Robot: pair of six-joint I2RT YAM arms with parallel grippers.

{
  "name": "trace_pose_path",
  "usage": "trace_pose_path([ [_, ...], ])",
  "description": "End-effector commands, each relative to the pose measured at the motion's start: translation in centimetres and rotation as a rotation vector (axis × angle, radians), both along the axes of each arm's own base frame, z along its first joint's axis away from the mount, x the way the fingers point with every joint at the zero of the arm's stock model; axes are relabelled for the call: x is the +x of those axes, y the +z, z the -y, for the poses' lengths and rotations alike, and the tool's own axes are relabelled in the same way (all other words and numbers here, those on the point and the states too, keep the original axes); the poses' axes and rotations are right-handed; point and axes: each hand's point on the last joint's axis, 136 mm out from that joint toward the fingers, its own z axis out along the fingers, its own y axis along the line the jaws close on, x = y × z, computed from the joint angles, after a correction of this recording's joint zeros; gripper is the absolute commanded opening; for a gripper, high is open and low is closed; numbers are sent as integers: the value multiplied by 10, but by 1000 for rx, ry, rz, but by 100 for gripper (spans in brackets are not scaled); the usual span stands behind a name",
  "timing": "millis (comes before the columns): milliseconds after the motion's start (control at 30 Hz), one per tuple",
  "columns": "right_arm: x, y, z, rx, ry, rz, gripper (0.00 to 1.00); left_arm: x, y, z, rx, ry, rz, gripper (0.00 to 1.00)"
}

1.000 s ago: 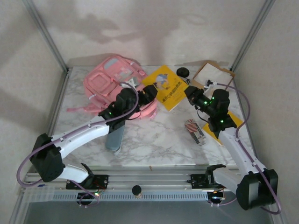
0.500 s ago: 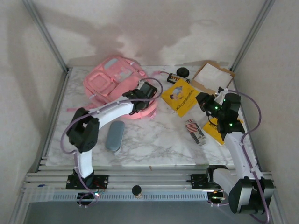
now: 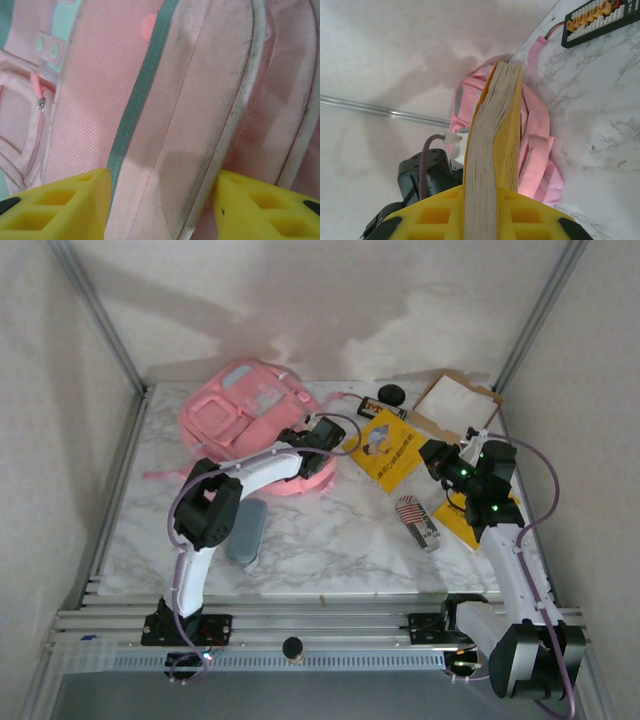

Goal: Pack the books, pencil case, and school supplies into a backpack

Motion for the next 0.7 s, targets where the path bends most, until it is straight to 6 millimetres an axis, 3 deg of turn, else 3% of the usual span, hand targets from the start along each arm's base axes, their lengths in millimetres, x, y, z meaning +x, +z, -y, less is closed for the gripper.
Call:
trace_pose_path([
  [0, 0, 18, -4, -2, 34, 74, 0, 9, -11, -2, 31, -27, -50, 52],
  [200, 1, 18, -2, -7, 21, 74, 0, 19, -14, -13, 57, 4, -41, 50],
  [400, 2, 17, -2, -10, 18, 73, 0, 7, -32, -5, 65, -46, -157, 59],
  [500, 4, 16, -1, -8, 13, 71, 0, 4, -27, 4, 55, -61, -145, 62],
  [667, 4, 16, -2, -8, 19, 69, 0, 16, -27, -11, 53, -18, -121, 59],
])
